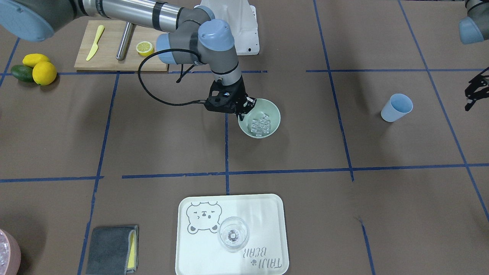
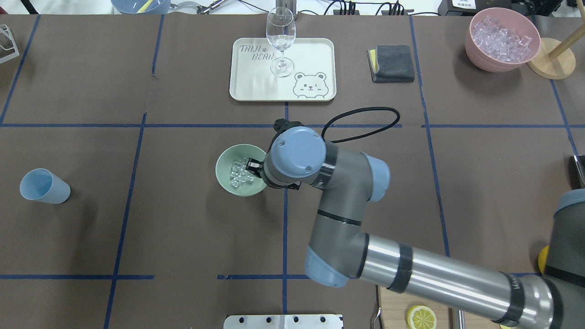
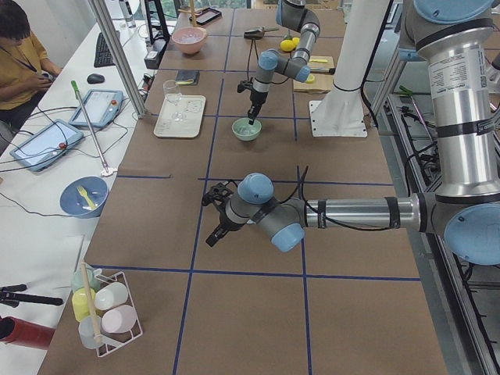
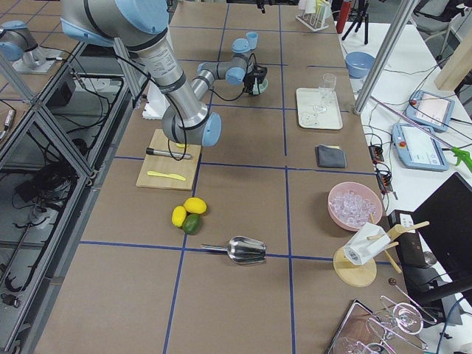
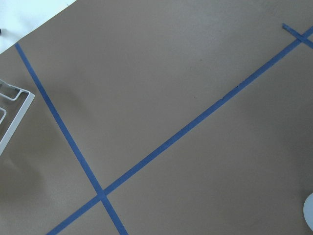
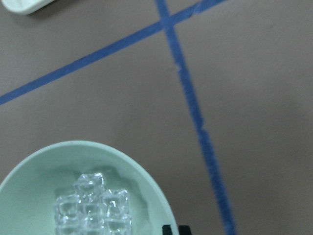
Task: Pour ice into bowl
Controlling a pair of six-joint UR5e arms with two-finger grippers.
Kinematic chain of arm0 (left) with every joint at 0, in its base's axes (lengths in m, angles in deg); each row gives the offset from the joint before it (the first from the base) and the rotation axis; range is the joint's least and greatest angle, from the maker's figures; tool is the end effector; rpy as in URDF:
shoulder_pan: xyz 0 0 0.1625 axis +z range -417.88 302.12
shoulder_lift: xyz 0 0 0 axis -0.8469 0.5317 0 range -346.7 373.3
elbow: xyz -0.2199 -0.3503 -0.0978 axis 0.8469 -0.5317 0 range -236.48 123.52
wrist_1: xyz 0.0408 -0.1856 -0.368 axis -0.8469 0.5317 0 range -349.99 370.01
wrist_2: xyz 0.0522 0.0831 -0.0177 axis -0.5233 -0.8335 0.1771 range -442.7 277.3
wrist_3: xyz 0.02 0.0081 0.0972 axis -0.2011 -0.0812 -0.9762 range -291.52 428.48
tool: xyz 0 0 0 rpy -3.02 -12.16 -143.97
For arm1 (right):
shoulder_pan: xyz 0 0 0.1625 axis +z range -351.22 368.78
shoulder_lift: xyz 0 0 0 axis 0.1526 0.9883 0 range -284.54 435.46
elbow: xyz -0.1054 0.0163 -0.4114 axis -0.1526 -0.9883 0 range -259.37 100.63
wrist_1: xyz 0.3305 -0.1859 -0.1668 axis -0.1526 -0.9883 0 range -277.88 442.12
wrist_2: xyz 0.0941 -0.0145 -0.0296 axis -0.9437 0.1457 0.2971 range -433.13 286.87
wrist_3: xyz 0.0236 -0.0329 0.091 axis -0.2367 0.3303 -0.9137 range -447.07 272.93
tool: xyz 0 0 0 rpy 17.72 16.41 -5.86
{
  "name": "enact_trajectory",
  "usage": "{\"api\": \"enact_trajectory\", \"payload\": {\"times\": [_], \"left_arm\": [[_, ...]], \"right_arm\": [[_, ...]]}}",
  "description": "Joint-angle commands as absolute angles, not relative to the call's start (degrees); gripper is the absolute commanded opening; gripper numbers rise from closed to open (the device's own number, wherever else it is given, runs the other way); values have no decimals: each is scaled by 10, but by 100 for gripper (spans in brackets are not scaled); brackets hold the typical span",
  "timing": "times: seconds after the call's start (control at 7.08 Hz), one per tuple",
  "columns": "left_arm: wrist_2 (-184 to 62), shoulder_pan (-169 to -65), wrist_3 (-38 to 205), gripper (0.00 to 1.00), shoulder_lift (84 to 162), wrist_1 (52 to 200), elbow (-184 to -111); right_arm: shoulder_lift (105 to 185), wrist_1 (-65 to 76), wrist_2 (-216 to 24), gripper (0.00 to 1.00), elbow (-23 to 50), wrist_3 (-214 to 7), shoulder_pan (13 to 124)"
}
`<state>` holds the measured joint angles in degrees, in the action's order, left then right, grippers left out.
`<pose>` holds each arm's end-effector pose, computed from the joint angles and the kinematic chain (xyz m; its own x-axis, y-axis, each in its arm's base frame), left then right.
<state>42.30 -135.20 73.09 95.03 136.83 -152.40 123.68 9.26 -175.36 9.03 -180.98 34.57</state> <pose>0.0264 -0.4645 0.6100 0.7401 0.4302 -0.5168 -0.1219 0.8417 0.5260 -0.5982 -0.4136 0.1949 0.4668 0.2995 0.8321 -0.2970 0.9393 -0.1715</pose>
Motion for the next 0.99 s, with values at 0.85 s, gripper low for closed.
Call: {"api": "enact_trajectory", "payload": {"times": [0.85], "left_arm": [[554, -1385, 852, 100, 971, 1257, -1534]], "right_arm": [[1787, 323, -1878, 0, 285, -1458, 604]]}}
